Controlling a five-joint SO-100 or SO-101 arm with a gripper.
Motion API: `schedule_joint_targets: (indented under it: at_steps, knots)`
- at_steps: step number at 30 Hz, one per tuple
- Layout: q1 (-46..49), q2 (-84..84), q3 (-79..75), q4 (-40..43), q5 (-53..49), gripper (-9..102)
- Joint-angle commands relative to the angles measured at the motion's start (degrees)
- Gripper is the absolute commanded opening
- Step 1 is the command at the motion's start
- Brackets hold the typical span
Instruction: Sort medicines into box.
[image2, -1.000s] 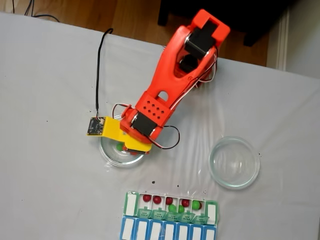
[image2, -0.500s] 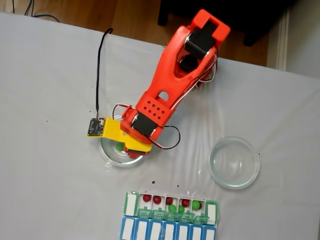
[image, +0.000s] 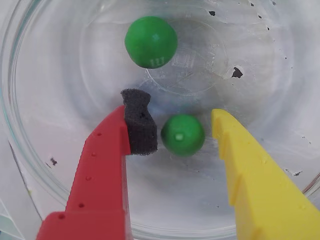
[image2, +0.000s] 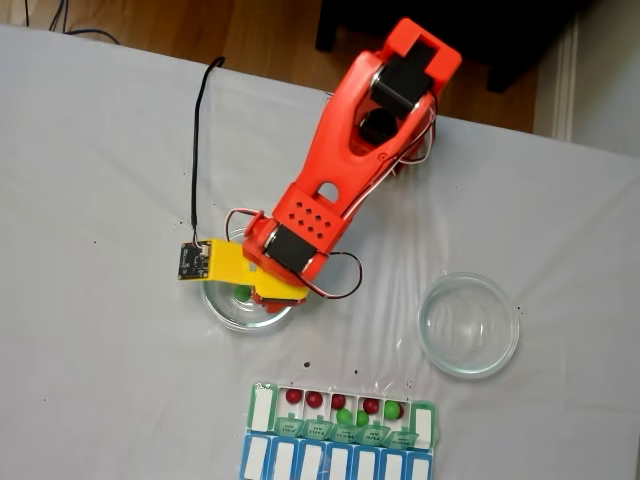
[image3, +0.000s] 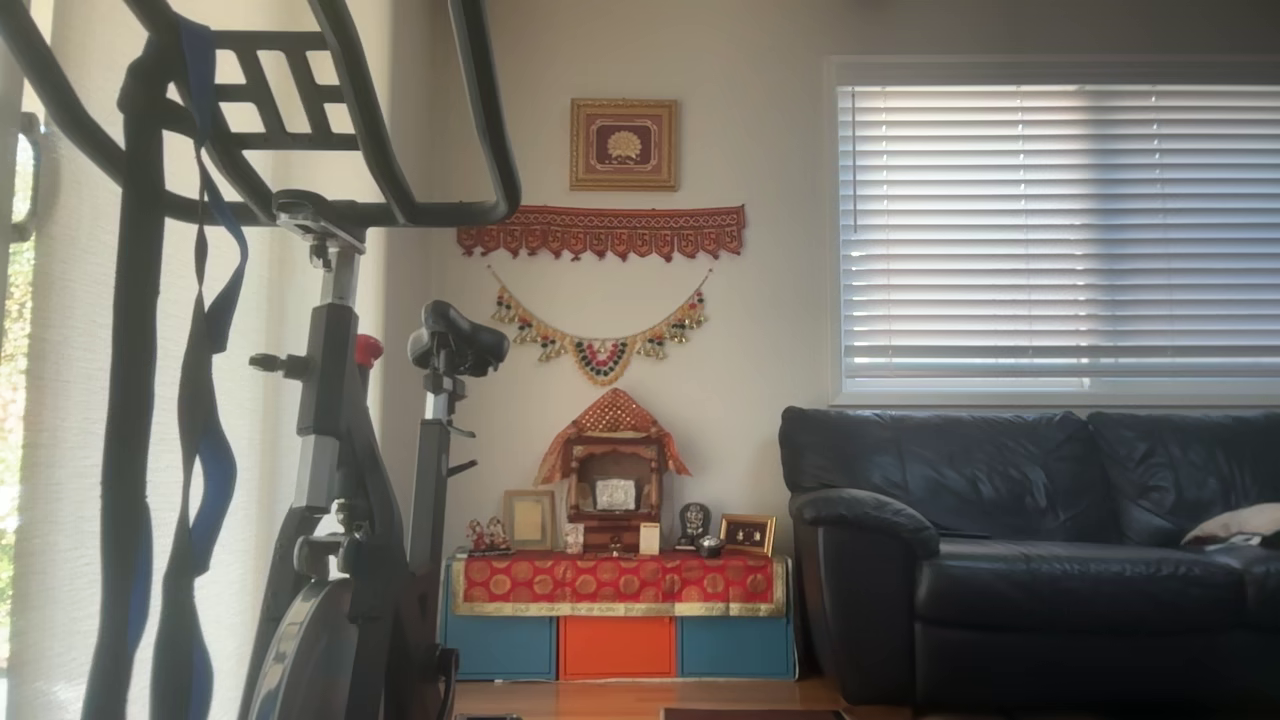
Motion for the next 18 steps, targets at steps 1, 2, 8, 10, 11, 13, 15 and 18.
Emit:
schedule_joint_targets:
  at_steps: [1, 2, 8, 10, 11, 13, 15, 18]
  knots:
    - [-2.29, 1.93, -2.81, 1.67, -0.62, 23]
    - [-2.37, 1.76, -3.34, 2.29, -0.7, 23]
    - [-2.46, -0.97, -5.98, 4.66, -1.49, 24]
    - [-2.37, -2.55, -7.29, 5.54, -1.76, 24]
    - [-2.37, -3.43, -8.0, 6.15, -1.85, 25]
    - [-2.37, -5.19, -9.76, 7.65, -2.46, 25]
    - [-2.2, -6.77, -11.51, 9.4, -2.99, 25]
    - [-2.02, -8.7, -13.71, 11.51, -3.6, 25]
